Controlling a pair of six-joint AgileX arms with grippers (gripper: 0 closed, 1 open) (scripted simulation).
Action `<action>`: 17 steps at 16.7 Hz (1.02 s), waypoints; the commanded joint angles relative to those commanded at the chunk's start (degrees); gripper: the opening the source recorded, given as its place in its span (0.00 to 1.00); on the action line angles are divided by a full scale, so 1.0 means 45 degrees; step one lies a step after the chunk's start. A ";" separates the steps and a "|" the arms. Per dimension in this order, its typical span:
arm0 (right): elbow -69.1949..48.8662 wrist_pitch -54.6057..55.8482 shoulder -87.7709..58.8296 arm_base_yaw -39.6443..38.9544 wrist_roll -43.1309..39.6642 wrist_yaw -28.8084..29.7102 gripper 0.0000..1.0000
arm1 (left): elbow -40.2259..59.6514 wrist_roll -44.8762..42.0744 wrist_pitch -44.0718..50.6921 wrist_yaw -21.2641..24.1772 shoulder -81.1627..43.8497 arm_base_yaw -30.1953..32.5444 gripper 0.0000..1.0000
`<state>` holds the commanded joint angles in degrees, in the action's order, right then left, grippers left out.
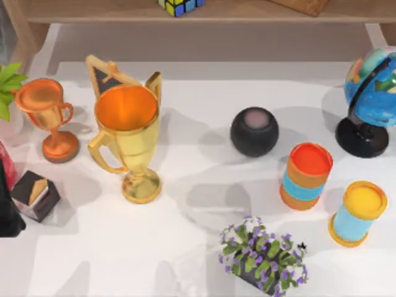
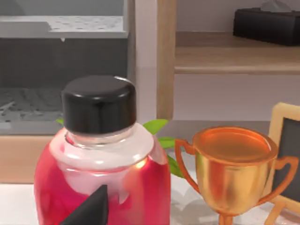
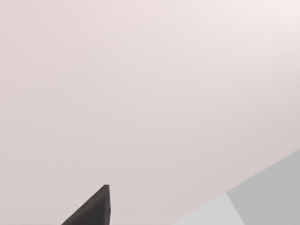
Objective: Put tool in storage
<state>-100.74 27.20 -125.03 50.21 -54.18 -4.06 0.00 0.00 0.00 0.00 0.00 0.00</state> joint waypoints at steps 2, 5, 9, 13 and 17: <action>0.2614 0.2778 0.0538 0.0043 -0.0870 -0.0756 1.00 | 0.0000 0.0000 0.0000 0.0000 0.0000 0.0000 1.00; 0.6977 0.6364 0.1260 0.0349 -0.2301 -0.2280 1.00 | 0.0000 0.0000 0.0000 0.0000 0.0000 0.0000 1.00; 1.2174 1.0130 0.1976 0.0353 -0.4547 -0.4587 1.00 | 0.0000 0.0000 0.0000 0.0000 0.0000 0.0000 1.00; 1.5456 1.3011 0.1951 -0.0538 -0.6618 -0.6788 1.00 | 0.0000 0.0000 0.0000 0.0000 0.0000 0.0000 1.00; 1.6804 1.4453 0.1871 -0.1589 -0.7674 -0.8140 1.00 | 0.0000 0.0000 0.0000 0.0000 0.0000 0.0000 1.00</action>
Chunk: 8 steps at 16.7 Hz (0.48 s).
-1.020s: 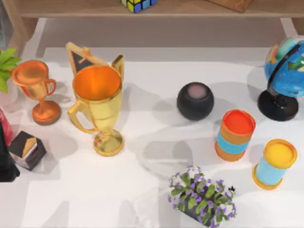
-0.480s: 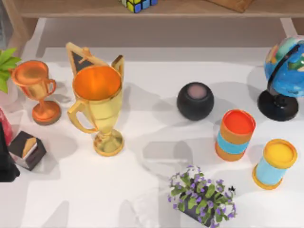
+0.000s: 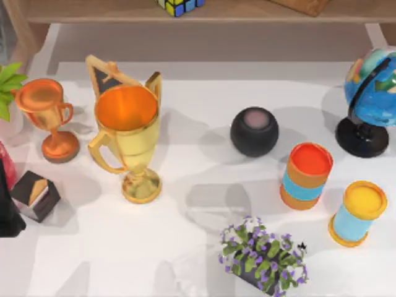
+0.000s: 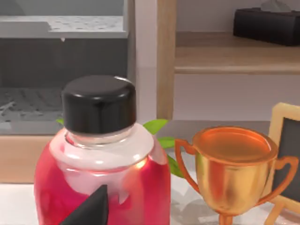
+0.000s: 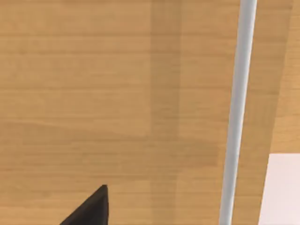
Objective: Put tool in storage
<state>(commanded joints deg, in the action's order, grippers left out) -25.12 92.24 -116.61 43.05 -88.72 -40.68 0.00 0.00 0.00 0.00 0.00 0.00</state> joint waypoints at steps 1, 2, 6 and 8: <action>0.0051 0.0052 -0.0004 -0.0050 -0.0040 -0.0055 1.00 | 0.0000 0.0000 0.0000 0.0000 0.0000 0.0000 1.00; 0.0051 0.0052 -0.0004 -0.0050 -0.0040 -0.0055 1.00 | 0.0000 0.0000 0.0000 0.0000 0.0000 0.0000 1.00; -0.0018 -0.0004 -0.0016 -0.0048 -0.0029 -0.0015 1.00 | 0.0000 0.0000 0.0000 0.0000 0.0000 0.0000 1.00; -0.0351 -0.0232 -0.0127 -0.0329 -0.0044 0.0224 1.00 | 0.0000 0.0000 0.0000 0.0000 0.0000 0.0000 1.00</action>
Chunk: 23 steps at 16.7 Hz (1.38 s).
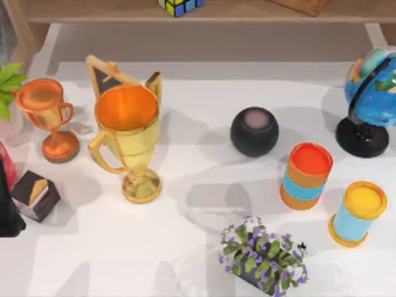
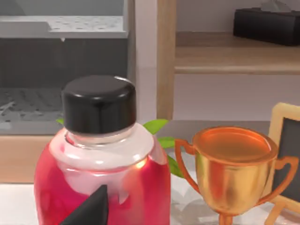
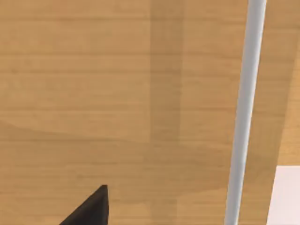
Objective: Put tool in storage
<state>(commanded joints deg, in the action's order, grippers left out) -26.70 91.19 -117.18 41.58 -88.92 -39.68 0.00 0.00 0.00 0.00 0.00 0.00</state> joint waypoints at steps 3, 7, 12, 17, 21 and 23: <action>-0.0563 -0.0391 -0.0185 -0.0440 -0.0011 0.0445 1.00 | 0.0000 0.0000 0.0000 0.0000 0.0000 0.0000 1.00; -0.0599 -0.0417 -0.0197 -0.0469 -0.0011 0.0473 1.00 | 0.0000 0.0000 0.0000 0.0000 0.0000 0.0000 1.00; -0.0599 -0.0417 -0.0197 -0.0469 -0.0011 0.0473 0.62 | 0.0000 0.0000 0.0000 0.0000 0.0000 0.0000 1.00; -0.0599 -0.0417 -0.0197 -0.0469 -0.0011 0.0473 0.25 | 0.0000 0.0000 0.0000 0.0000 0.0000 0.0000 1.00; -0.0599 -0.0417 -0.0197 -0.0469 -0.0011 0.0473 0.00 | 0.0000 0.0000 0.0000 0.0000 0.0000 0.0000 1.00; -0.0599 -0.0417 -0.0197 -0.0469 -0.0011 0.0473 0.00 | 0.0000 0.0000 0.0000 0.0000 0.0000 0.0000 1.00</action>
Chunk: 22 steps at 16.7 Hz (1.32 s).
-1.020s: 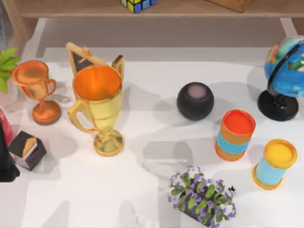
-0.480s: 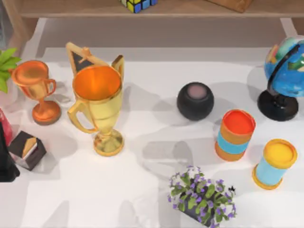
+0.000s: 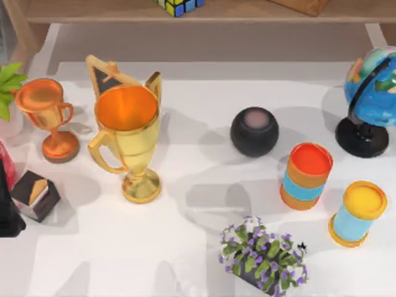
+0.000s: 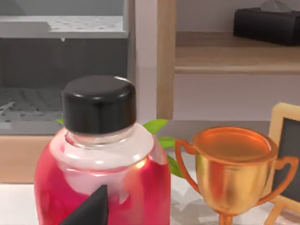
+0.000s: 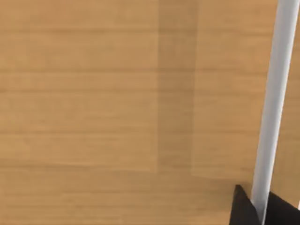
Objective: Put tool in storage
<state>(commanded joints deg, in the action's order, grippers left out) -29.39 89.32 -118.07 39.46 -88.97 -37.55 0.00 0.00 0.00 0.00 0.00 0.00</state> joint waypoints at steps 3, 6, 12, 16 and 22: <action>0.0000 0.0000 0.0000 0.0000 0.0000 0.0000 0.00 | 0.0000 0.0000 0.0000 0.0000 0.0000 0.0000 1.00; 0.0011 -0.0029 -0.0028 0.0023 0.0022 0.0008 0.00 | 0.0000 0.0000 0.0000 0.0000 0.0000 0.0000 1.00; -0.1760 -0.1167 -0.0738 -0.0911 0.0012 0.0935 0.00 | 0.0000 0.0000 0.0000 0.0000 0.0000 0.0000 1.00; -0.2794 -0.1815 -0.1078 -0.1470 0.0003 0.1515 0.00 | 0.0000 0.0000 0.0000 0.0000 0.0000 0.0000 1.00; -0.3246 -0.2230 -0.1376 -0.1662 -0.0011 0.1773 0.00 | 0.0000 0.0000 0.0000 0.0000 0.0000 0.0000 1.00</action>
<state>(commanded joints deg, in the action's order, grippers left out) -44.00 79.28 -124.26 31.99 -89.01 -29.57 0.00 0.00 0.00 0.00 0.00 0.00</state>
